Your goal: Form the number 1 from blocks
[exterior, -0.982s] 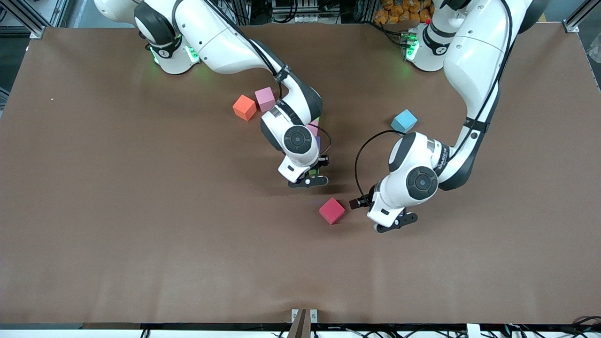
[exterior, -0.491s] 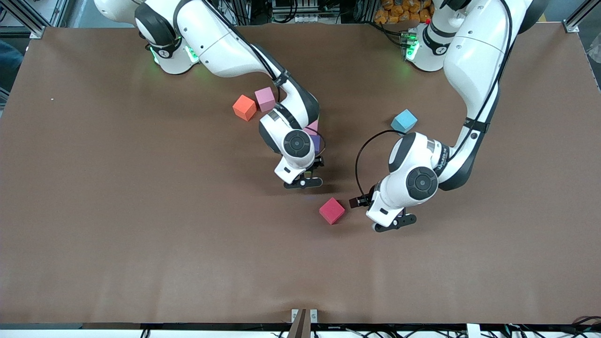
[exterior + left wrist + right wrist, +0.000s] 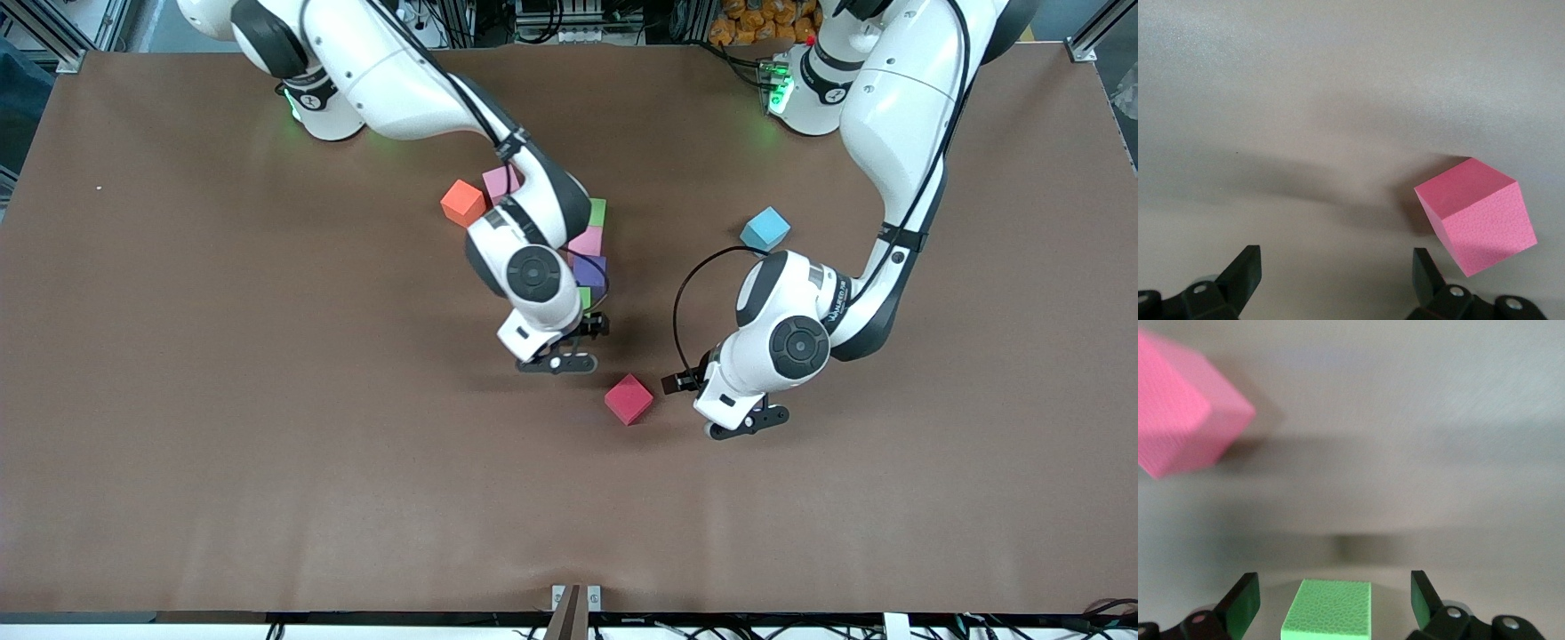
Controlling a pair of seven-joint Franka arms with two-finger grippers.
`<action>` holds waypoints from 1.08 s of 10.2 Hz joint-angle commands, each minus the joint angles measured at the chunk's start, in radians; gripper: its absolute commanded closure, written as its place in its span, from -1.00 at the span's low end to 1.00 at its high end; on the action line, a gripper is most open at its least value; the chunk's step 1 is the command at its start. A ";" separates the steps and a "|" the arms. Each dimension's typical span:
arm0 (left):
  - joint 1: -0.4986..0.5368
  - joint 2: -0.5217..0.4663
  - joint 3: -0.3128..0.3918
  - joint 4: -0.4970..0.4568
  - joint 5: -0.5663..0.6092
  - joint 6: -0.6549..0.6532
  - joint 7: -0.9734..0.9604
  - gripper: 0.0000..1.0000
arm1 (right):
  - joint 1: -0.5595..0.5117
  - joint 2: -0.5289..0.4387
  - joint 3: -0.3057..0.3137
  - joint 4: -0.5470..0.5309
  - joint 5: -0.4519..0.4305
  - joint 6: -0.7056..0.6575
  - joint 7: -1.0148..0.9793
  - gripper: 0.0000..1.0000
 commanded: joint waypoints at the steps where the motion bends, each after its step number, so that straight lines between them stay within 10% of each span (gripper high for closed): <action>1: -0.007 0.001 0.009 0.012 -0.017 -0.004 0.030 -1.00 | -0.114 -0.101 0.014 -0.024 -0.003 -0.110 -0.060 -1.00; 4: -0.030 0.011 0.009 0.021 -0.026 0.000 0.041 -1.00 | -0.247 -0.195 0.009 -0.067 -0.018 -0.275 -0.279 -1.00; 11: -0.108 0.128 0.043 0.147 -0.189 0.098 -0.088 -1.00 | -0.275 -0.567 0.011 -0.663 -0.055 -0.072 -0.337 -1.00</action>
